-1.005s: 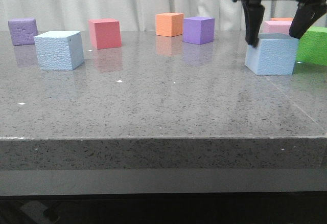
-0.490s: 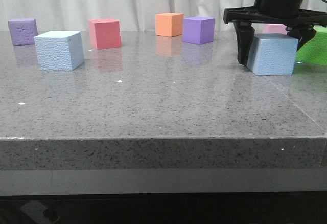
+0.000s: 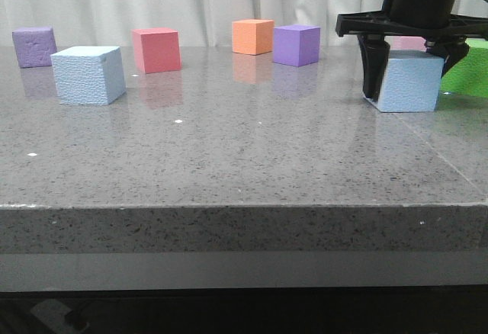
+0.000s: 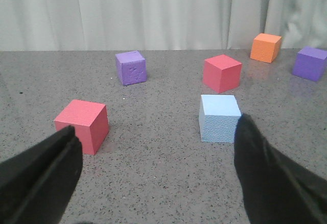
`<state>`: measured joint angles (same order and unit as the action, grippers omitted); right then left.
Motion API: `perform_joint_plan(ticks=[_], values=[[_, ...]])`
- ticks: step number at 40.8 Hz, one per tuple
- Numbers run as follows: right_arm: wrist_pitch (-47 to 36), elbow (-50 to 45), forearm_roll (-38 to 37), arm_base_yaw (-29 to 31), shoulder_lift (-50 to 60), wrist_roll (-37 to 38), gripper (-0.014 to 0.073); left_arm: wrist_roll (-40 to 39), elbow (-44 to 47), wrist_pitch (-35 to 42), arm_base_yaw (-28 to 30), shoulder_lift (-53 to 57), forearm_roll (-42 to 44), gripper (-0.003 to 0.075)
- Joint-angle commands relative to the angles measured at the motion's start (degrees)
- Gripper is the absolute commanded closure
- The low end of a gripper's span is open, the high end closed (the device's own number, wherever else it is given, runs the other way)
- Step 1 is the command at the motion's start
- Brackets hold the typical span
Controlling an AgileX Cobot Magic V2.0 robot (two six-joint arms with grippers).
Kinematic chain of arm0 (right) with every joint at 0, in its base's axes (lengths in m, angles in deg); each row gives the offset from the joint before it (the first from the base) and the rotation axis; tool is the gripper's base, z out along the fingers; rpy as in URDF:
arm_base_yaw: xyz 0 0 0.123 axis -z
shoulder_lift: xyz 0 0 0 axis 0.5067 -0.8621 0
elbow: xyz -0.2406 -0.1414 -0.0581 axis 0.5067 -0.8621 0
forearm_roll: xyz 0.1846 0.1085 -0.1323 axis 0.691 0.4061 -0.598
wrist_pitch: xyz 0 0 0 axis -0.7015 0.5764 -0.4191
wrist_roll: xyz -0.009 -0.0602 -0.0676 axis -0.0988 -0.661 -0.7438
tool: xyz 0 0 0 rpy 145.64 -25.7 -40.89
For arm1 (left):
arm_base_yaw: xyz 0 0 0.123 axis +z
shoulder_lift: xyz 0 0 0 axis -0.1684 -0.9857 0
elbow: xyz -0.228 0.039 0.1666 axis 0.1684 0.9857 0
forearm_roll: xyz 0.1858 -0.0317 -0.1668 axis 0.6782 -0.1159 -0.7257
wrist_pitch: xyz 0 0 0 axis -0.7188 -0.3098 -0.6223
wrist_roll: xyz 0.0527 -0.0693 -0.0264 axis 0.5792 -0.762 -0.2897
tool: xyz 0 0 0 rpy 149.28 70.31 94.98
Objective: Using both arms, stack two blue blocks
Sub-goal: 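Lift the light-blue cube with the right gripper toward the table center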
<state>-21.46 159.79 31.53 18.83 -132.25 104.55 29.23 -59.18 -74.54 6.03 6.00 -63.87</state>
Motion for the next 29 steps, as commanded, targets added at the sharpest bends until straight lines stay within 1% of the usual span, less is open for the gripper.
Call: perform_joint_plan(ticks=[1, 5, 10, 14, 16, 23, 29], values=[[1.39, 2.61, -0.49, -0.17, 3.42, -0.30, 0.0267, -0.14, -1.59, 4.76, -0.02, -0.91, -0.02, 0.0125], [3.72, 5.32, -0.44, -1.33, 3.42, -0.36, 0.0258, -0.14, -1.59, 4.76, -0.02, -0.91, -0.02, 0.0125], [6.47, 10.12, 1.93, -3.75, 3.42, -0.33, 0.0262, -0.14, -1.59, 4.76, -0.02, -0.91, -0.02, 0.0125], [6.60, 13.69, 3.21, -6.57, 3.42, 0.21, 0.0262, -0.14, -1.59, 4.76, -0.02, -0.91, -0.02, 0.0125], [6.68, 15.37, 3.21, -8.16, 3.30, 2.06, 0.0262, -0.14, -1.59, 4.76, -0.02, -0.91, -0.02, 0.0125], [7.30, 19.48, 0.00, -13.50, 1.98, 9.30, 0.0262, -0.14, -1.59, 4.76, -0.02, -0.91, -0.02, 0.0125], [7.37, 21.58, -5.09, -17.69, -0.51, 13.48, 0.0262, -0.14, -1.59, 4.76, -0.02, -0.91, -0.02, 0.0124]])
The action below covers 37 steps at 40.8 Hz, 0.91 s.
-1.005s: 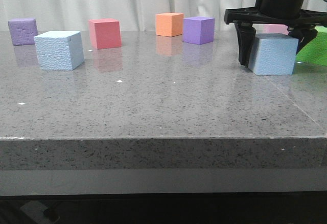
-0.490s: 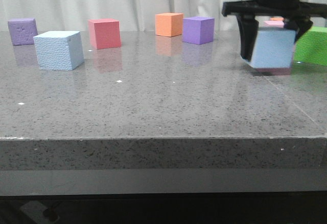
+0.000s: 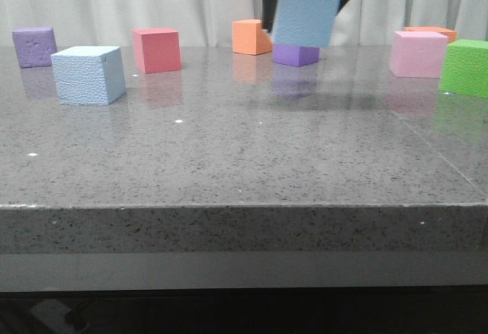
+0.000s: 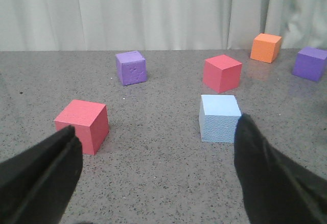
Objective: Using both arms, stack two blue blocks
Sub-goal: 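Lift the light-blue cube with the right gripper toward the table center, then lower the cube onto the table and open the right gripper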
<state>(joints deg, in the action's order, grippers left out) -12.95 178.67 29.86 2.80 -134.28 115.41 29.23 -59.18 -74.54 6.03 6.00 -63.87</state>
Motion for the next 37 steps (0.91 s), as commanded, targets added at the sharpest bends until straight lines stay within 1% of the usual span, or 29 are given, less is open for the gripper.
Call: perform_joint_plan(ticks=[1, 9, 16, 22, 27, 31, 35, 37], values=[[-0.90, 3.04, -4.04, -2.17, 0.92, 3.24, 0.0262, -0.14, -1.59, 4.76, -0.02, -0.91, -0.02, 0.0125], [-1.04, 3.58, -4.38, -2.82, -1.75, 6.92, 0.0262, -0.14, -1.59, 4.76, -0.02, -0.91, -0.02, 0.0124], [-1.45, 3.58, -5.23, -2.82, -3.74, 6.99, 0.0262, -0.14, -1.59, 4.76, -0.02, -0.91, -0.02, 0.0125], [-4.56, 3.51, -4.95, -2.82, -4.46, 6.99, 0.0262, -0.14, -1.59, 4.76, -0.02, -0.91, -0.02, 0.0124], [-5.34, 3.51, -4.95, -2.82, -4.60, 6.99, 0.0262, -0.14, -1.59, 4.76, -0.02, -0.91, -0.02, 0.0125], [-6.28, 3.51, -3.26, -2.82, -4.73, 6.86, 0.0262, -0.14, -1.59, 4.76, -0.02, -0.91, -0.02, 0.0125], [-6.70, 3.51, -3.20, -2.82, -4.83, 6.36, 0.0251, -0.14, -1.59, 4.76, -0.02, -0.91, -0.02, 0.0124], [-6.70, 3.51, -3.20, -2.82, -4.91, 6.23, 0.0223, -0.14, -1.59, 4.76, -0.02, -0.91, -0.02, 0.0125]])
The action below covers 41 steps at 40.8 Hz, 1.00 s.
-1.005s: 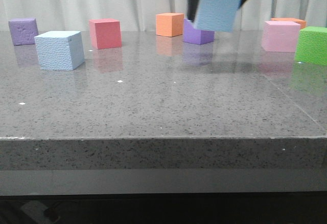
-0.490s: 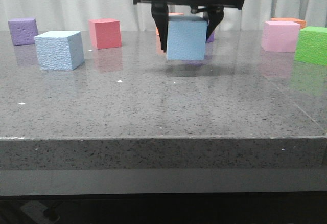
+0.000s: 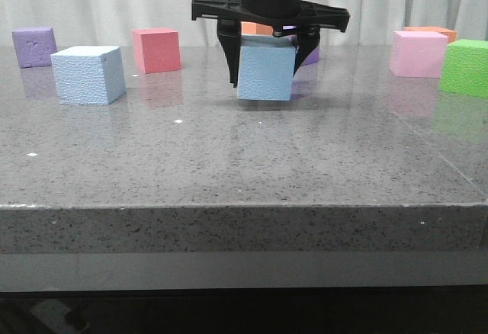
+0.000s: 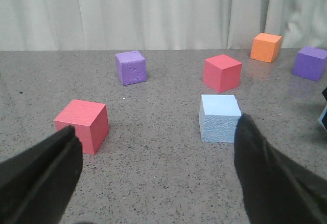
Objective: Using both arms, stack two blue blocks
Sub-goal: 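Lower the cube onto the table and open the right gripper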
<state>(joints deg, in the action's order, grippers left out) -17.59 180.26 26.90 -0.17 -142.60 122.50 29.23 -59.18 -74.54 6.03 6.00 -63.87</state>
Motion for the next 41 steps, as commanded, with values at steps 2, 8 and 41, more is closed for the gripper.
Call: perform_joint_plan(ticks=[2, 8, 41], values=[[-2.11, 1.92, -0.24, 0.15, 3.32, -0.86, 0.0179, -0.14, -1.59, 4.76, -0.02, -0.91, -0.02, 0.0125], [-2.45, 1.92, -0.24, 0.15, 3.32, -0.86, 0.0096, -0.14, -1.59, 4.76, -0.02, -0.91, -0.02, 0.0125], [6.50, 1.92, 2.01, 0.15, 8.36, -14.80, 0.0008, -0.14, -1.59, 4.76, -0.02, -0.91, -0.02, 0.0125]])
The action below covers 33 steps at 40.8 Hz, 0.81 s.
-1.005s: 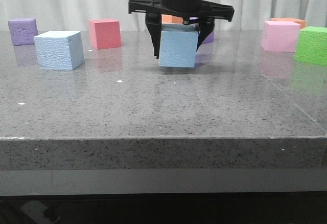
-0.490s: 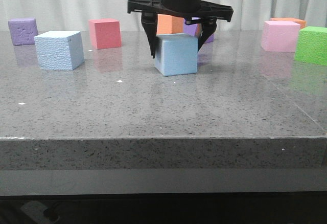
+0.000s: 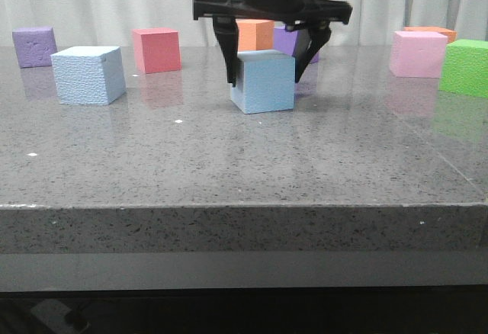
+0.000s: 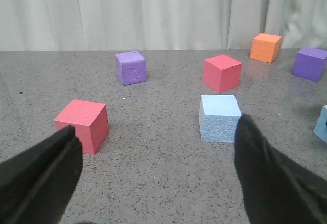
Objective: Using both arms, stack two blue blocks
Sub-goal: 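Lower the cube onto the table and open the right gripper, then raise the right gripper away from the placed cube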
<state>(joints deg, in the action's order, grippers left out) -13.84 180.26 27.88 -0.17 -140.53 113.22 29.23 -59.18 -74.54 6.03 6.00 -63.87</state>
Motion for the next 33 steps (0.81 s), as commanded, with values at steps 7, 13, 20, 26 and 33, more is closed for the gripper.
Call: perform_joint_plan(ticks=[7, 13, 20, 26, 33], values=[[5.80, 0.72, 9.61, 0.15, 11.94, -16.68, 0.0008, -0.14, -1.59, 4.76, -0.02, -0.91, -0.02, 0.0124], [4.25, -5.57, 11.96, 0.33, 18.41, -20.88, 0.0008, -0.14, -1.59, 4.76, -0.02, -0.91, -0.02, 0.0125], [-7.06, -22.31, 12.09, 0.33, 31.41, -24.49, 0.0008, -0.14, -1.59, 4.76, -0.02, -0.91, -0.02, 0.0125], [-16.03, -38.18, 13.35, 2.38, 43.21, -29.39, 0.0008, -0.14, -1.59, 4.76, -0.02, -0.91, -0.02, 0.0125], [-22.22, -50.82, 15.05, 8.32, 56.23, -31.46, 0.0008, -0.14, -1.59, 4.76, -0.02, -0.91, -0.02, 0.0125]])
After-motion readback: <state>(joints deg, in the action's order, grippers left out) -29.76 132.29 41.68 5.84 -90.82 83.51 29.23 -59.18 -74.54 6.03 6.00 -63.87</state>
